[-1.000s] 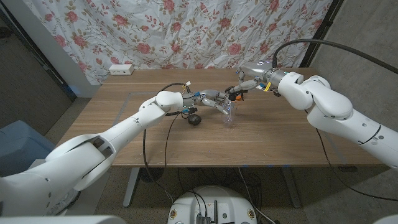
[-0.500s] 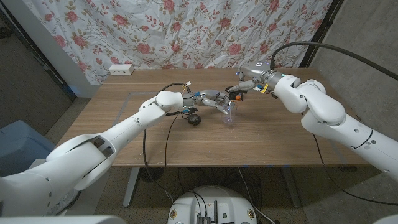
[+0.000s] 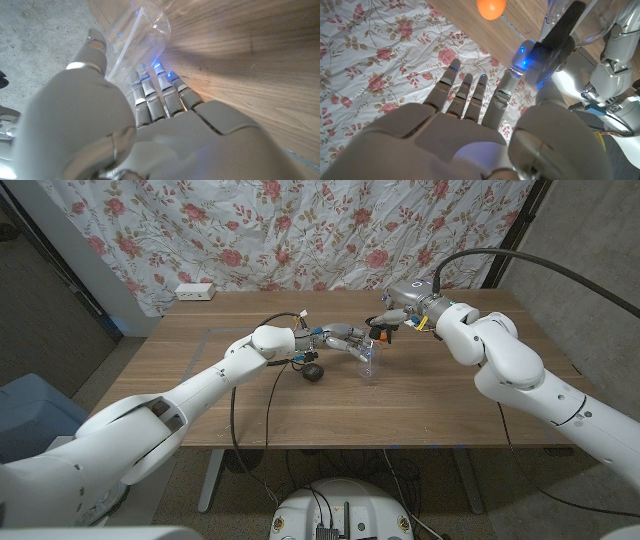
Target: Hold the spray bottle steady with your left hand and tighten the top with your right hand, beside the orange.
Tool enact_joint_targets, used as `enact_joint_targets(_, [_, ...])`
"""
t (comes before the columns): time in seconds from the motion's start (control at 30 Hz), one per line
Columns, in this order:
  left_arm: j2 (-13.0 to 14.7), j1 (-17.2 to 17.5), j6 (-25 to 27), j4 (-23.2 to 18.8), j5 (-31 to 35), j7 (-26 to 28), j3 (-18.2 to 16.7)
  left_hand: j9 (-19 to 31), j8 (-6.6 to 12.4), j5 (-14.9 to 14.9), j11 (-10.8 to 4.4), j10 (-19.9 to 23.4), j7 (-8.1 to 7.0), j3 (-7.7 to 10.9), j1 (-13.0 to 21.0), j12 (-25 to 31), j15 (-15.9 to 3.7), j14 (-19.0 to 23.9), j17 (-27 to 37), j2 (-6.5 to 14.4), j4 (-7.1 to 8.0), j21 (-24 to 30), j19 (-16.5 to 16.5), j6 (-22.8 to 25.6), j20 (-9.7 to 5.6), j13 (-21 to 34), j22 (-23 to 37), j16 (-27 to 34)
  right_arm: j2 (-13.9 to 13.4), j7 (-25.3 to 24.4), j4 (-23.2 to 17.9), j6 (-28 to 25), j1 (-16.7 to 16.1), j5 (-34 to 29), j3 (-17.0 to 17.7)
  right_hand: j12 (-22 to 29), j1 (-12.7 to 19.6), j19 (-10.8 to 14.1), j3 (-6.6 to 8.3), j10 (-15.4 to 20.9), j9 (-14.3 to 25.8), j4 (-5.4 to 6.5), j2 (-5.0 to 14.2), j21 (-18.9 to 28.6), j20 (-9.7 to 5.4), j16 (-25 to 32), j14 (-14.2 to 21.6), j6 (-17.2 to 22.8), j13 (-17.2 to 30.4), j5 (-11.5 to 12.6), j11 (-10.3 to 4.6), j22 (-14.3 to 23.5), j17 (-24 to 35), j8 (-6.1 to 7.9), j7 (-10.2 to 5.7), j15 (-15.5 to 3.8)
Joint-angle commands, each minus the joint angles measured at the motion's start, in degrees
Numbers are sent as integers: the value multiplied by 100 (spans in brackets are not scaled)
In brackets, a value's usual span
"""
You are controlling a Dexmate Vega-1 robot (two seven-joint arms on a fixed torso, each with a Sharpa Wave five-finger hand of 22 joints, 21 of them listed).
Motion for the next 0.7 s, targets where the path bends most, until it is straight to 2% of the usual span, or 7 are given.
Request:
enact_joint_targets(0.03, [-42, -23, -76, 72, 4, 2, 4, 14, 1450, 34, -108, 166, 16, 125, -198, 27, -577, 47, 27, 792, 90, 6, 5, 372, -193, 34, 19, -1, 159, 9, -56, -163, -49, -26, 11, -31, 126, 30, 35, 43, 24, -44, 14, -31, -3, 30, 60, 54, 3, -27, 26, 18, 3, 44, -14, -212])
enact_joint_targets(0.17, [-30, 10, -71, 41, 3, 43, -7, 14, 1449, 34, -112, 165, 11, 125, -192, 27, -577, 49, 28, 787, 83, 7, 8, 370, -197, 34, 19, 1, 124, -19, -71, -155, -56, 47, 74, -68, 34, 34, -21, 36, 32, 6, -69, -41, 14, 26, 72, -70, 4, -116, 95, 20, -3, 6, -35, -187])
enact_joint_targets(0.27, [-10, 37, -52, 0, -1, 68, -17, 14, 1449, 33, -108, 173, 11, 122, -194, 29, -579, 47, 31, 784, 84, 6, 5, 370, -193, 34, 19, 2, 107, -61, -70, -145, -51, 105, 114, -106, -124, 22, -94, 26, 36, 75, -149, -54, 46, 12, 62, -159, 6, -198, 151, 22, -6, -23, 11, -131])
enact_joint_targets(0.43, [17, 78, -39, -59, -1, 117, -34, 14, 1453, 32, -112, 170, 8, 118, -200, 28, -582, 49, 29, 775, 84, 6, 5, 378, -197, 35, 19, 0, 72, -36, -72, -131, 8, 149, 127, -156, -301, 15, -157, -10, 39, 151, -186, -64, 73, -4, 45, -282, 10, -267, 196, 24, -3, -71, 10, -78])
enact_joint_targets(0.7, [43, 133, -21, -133, 6, 187, -48, 14, 1450, 28, -114, 159, 3, 105, -213, 23, -578, 41, 35, 764, 87, 5, 2, 371, -190, 36, 19, 2, 11, -81, -98, -123, 24, 312, 231, -242, -721, -43, -311, -41, -2, 293, -278, -89, 132, -49, -1, -709, 19, -346, 261, 28, 3, -271, 75, 4])
